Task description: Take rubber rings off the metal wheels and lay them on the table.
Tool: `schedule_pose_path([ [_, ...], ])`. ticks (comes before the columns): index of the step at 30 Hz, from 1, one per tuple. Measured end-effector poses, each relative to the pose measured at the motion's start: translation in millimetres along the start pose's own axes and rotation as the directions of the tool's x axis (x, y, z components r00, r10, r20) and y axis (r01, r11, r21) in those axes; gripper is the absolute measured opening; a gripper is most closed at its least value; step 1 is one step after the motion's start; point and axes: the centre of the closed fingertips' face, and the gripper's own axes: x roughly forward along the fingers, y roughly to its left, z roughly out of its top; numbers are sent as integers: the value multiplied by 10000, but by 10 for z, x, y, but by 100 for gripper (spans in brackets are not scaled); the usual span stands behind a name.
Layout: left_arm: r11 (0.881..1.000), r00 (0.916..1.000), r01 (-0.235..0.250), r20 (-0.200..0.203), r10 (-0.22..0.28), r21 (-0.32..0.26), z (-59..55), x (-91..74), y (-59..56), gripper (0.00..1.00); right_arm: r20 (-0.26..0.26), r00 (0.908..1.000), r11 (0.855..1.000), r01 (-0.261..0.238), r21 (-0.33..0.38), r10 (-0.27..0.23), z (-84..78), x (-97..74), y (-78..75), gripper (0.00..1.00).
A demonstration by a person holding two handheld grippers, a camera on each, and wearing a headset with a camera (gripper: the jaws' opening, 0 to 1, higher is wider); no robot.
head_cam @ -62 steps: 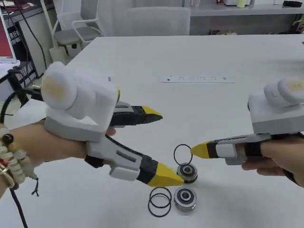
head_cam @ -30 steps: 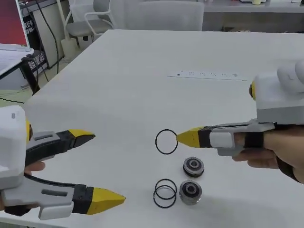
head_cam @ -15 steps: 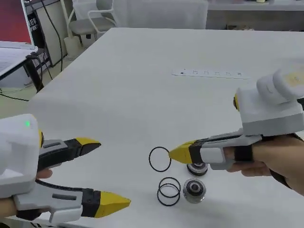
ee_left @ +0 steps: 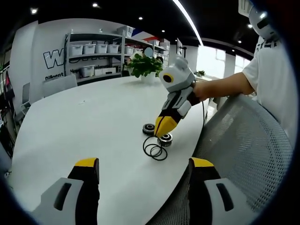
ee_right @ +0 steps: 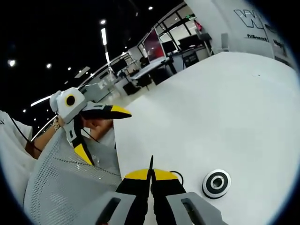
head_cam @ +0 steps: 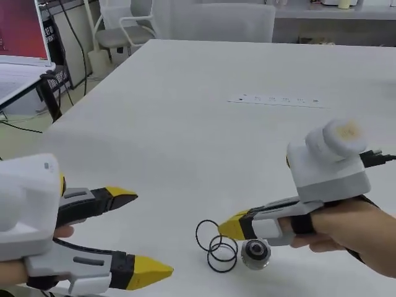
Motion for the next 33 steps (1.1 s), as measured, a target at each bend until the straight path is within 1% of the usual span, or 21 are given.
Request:
schedule_pose_path([
  [4,10000,10000,-18,14,18,-8,2,-2,6,75,-337,9983,9987,469,-222,-477,-79,15,-103,0],
  [5,10000,10000,-10,10,10,-9,0,-2,6,75,-376,9980,9985,510,-220,-518,-84,13,-116,0],
  [7,10000,10000,2,-46,-2,-16,-9,0,4,74,-394,9974,9980,592,-216,-600,-86,10,-139,0],
  [11,10000,9999,25,-127,-25,1,-29,1,11,74,-396,9949,9955,919,-245,-928,-92,3,-213,0],
  [15,10000,9998,35,-178,-35,5,-42,1,17,74,-418,9942,9951,981,-141,-986,-103,3,-231,0],
  [19,10000,9999,26,-134,-26,-21,-37,-3,21,74,-598,9907,9921,1207,-334,-1225,-145,6,-275,0],
  [25,10000,9998,32,-191,-31,1,-51,-4,23,73,-852,9853,9873,1422,-715,-1481,-191,4,-323,0],
  [33,10000,9997,3,-242,-2,22,-60,-6,27,73,-838,9827,9834,1580,-887,-1655,-179,-22,-357,0],
])
